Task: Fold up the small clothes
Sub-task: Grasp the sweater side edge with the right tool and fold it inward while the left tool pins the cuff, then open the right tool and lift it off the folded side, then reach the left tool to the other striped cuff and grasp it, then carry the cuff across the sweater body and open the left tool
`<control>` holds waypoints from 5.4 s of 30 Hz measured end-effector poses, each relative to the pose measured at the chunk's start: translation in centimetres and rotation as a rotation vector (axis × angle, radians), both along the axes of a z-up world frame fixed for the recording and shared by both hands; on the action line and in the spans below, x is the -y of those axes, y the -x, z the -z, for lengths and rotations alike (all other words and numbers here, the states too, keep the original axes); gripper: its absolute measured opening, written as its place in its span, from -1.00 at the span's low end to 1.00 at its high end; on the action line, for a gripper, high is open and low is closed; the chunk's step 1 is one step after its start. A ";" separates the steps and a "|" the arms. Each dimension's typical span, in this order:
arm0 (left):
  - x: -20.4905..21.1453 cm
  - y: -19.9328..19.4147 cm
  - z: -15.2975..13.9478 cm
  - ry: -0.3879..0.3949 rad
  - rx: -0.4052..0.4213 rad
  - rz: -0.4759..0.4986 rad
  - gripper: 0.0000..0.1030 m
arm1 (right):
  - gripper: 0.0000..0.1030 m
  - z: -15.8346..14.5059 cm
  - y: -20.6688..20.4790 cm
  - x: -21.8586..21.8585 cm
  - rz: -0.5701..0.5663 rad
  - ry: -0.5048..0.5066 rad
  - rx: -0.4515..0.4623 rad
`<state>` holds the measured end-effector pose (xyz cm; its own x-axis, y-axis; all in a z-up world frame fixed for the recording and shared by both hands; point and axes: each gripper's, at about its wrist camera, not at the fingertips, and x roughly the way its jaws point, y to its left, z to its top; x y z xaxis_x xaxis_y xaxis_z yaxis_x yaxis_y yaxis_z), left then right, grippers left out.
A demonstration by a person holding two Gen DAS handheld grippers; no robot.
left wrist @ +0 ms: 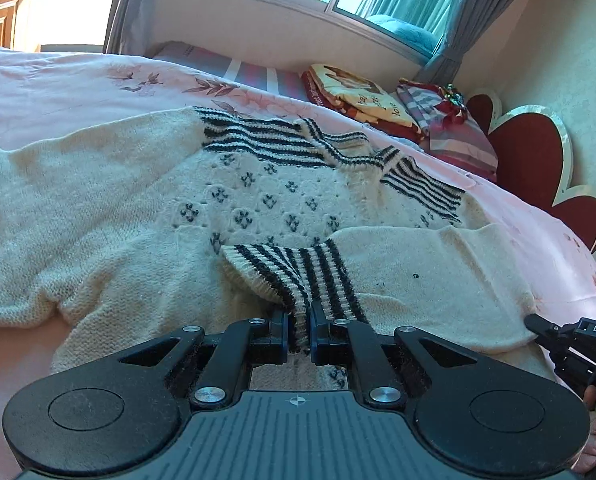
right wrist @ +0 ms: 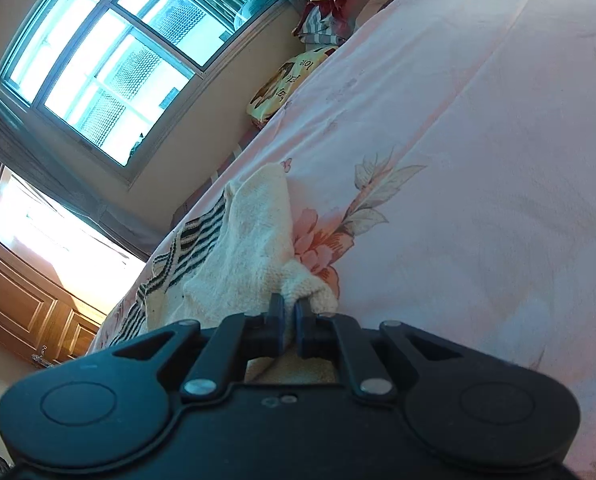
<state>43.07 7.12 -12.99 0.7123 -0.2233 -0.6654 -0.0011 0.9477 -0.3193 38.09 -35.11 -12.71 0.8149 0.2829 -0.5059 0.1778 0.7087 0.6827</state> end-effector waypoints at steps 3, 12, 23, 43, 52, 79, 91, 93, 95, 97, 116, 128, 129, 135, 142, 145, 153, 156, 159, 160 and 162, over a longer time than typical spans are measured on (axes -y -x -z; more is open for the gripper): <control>0.4 0.1 -0.6 -0.037 0.002 -0.016 -0.55 | -0.74 -0.6 0.4 0.0 -0.034 0.022 0.003; 0.0 1.7 -3.4 -0.111 0.119 -0.050 0.37 | -0.75 -3.7 0.4 0.2 -0.065 0.243 0.094; 2.8 -0.5 -0.7 -0.144 0.058 0.038 0.37 | -0.97 -2.2 -3.4 -0.4 -0.090 0.338 -0.011; 3.7 -0.4 -0.8 -0.282 0.058 0.046 0.17 | -0.69 -2.3 -3.5 -1.1 -0.152 0.452 0.041; 3.8 -0.1 -0.8 -0.256 0.068 0.048 0.19 | -0.95 -3.9 -1.6 -1.8 -0.224 0.455 0.094; 5.0 -2.8 -0.6 -0.357 0.069 -0.026 0.34 | -0.86 -1.2 -11.6 0.1 -0.164 0.376 0.034; 5.3 -2.8 -0.6 -0.377 0.079 -0.031 0.42 | -0.45 -2.3 -5.8 -4.3 -0.272 0.651 0.068; 4.8 -2.7 -0.7 -0.369 0.075 -0.028 0.73 | -0.43 -3.4 -5.4 -3.7 -0.256 0.591 0.055; 2.9 -2.1 -0.9 -0.294 0.035 -0.033 0.85 | -0.42 -4.7 -4.0 -3.4 -0.235 0.560 0.090; 0.5 0.3 -1.8 -0.204 0.071 -0.069 0.85 | -0.40 -5.5 -2.2 -3.1 -0.232 0.544 0.114; -27.2 17.1 3.8 0.540 0.181 -0.760 0.24 | -0.40 -5.7 4.5 -9.6 -0.344 0.484 0.039; -29.3 12.9 2.3 0.300 0.160 -0.682 -0.93 | -0.40 -6.1 0.2 -10.3 -0.274 0.437 -0.004; -27.9 12.2 0.7 0.259 0.185 -0.606 -0.93 | -0.40 -6.0 0.0 -10.3 -0.277 0.452 -0.004; -14.6 5.8 -3.3 0.075 0.177 -0.210 -0.93 | -0.39 -5.9 -0.1 -9.4 -0.245 0.433 -0.011; 1.1 -0.8 -3.1 -0.129 0.074 0.040 -0.93 | -0.39 -6.1 0.5 -7.1 -0.204 0.402 -0.027; 6.5 -0.9 -2.6 -0.248 0.041 0.081 -0.92 | -0.37 -6.4 0.4 -6.0 -0.192 0.379 -0.028; 9.0 4.7 -4.0 -0.261 0.154 0.108 0.86 | -0.26 -6.5 0.6 -5.7 -0.253 0.300 0.000; 4.9 7.8 -4.6 -0.193 0.182 0.042 0.70 | -0.26 -6.6 0.4 -7.2 -0.312 0.263 0.017; 0.6 10.4 -3.6 -0.241 0.176 -0.030 0.49 | -0.22 -6.3 -0.1 -9.7 -0.399 0.225 0.030; -0.6 11.3 -3.3 -0.276 0.170 -0.054 0.48 | -0.18 -6.2 -0.3 -10.6 -0.425 0.217 0.027; -3.5 11.7 -1.9 -0.332 0.124 -0.121 0.24 | -0.06 -5.8 -0.7 -12.5 -0.475 0.205 0.021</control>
<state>31.38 10.64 -11.13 0.8001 0.0811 -0.5943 -0.1002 0.9950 0.0009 38.82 -22.59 -6.86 0.6313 0.5211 -0.5744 -0.2084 0.8274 0.5215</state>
